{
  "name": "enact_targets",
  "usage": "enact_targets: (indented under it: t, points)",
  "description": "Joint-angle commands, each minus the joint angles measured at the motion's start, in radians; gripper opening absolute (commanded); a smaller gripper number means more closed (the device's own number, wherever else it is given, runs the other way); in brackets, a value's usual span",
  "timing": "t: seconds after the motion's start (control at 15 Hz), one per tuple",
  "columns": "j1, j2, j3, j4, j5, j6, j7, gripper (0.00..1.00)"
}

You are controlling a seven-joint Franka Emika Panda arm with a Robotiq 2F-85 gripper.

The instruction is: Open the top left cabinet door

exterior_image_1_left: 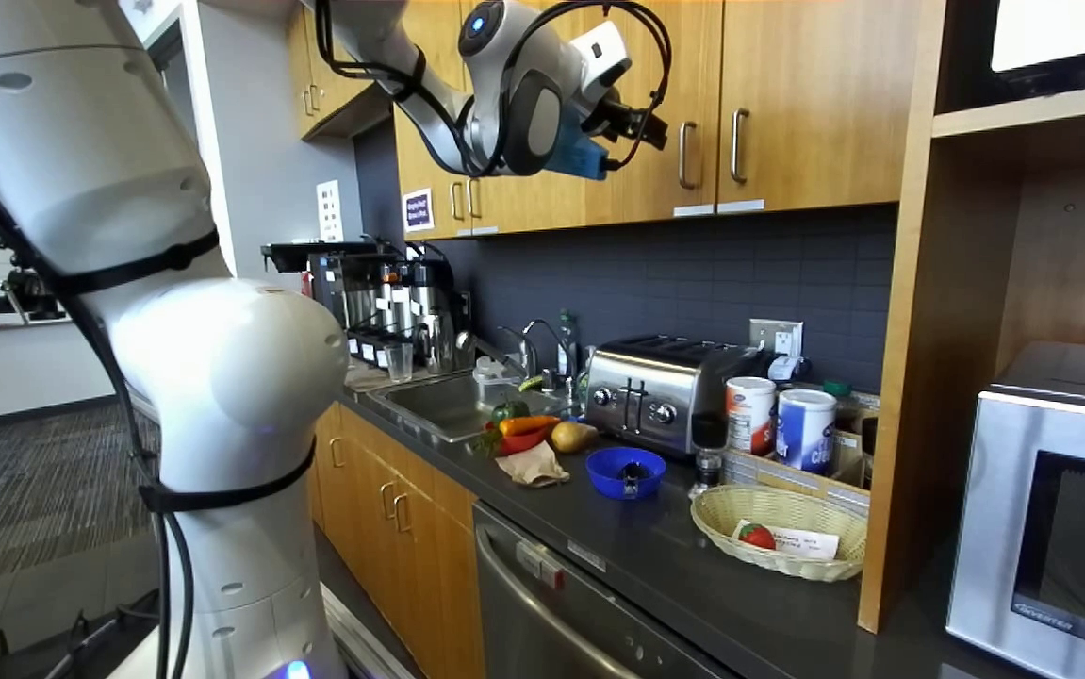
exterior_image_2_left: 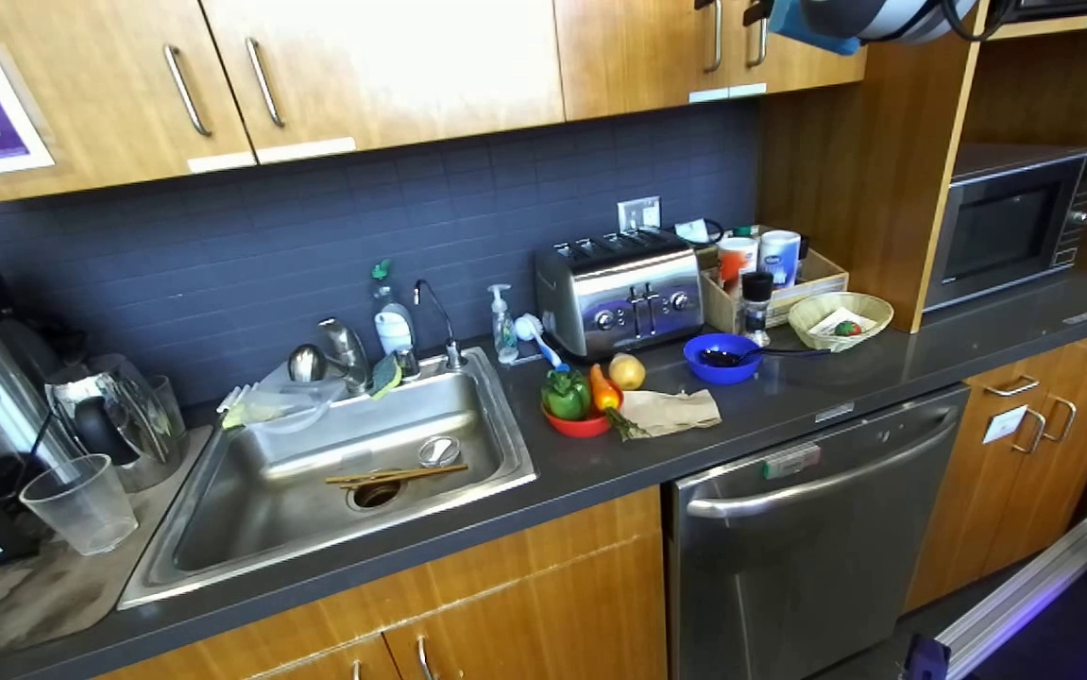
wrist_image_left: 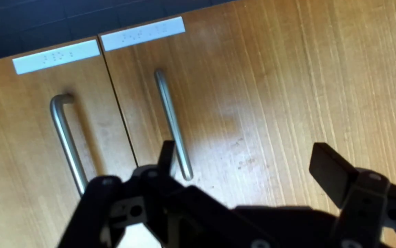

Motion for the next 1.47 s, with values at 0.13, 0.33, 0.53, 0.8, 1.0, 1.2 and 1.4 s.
enact_targets:
  t: [0.13,0.33,0.53,0.8,1.0,1.2,1.4]
  points:
    - [0.034,0.029,-0.042,0.080,-0.004,0.001,0.033,1.00]
    - [0.034,0.064,-0.055,0.098,0.001,0.007,0.039,1.00]
    - [0.029,0.094,-0.059,0.096,0.004,0.004,0.041,1.00]
    - [0.042,0.120,-0.073,0.111,-0.009,0.001,0.050,1.00]
    - [0.050,0.142,-0.083,0.147,-0.015,0.001,0.054,1.00]
    - [0.052,0.175,-0.091,0.183,-0.014,0.004,0.054,1.00]
    - [0.046,0.210,-0.096,0.207,-0.010,0.004,0.053,1.00]
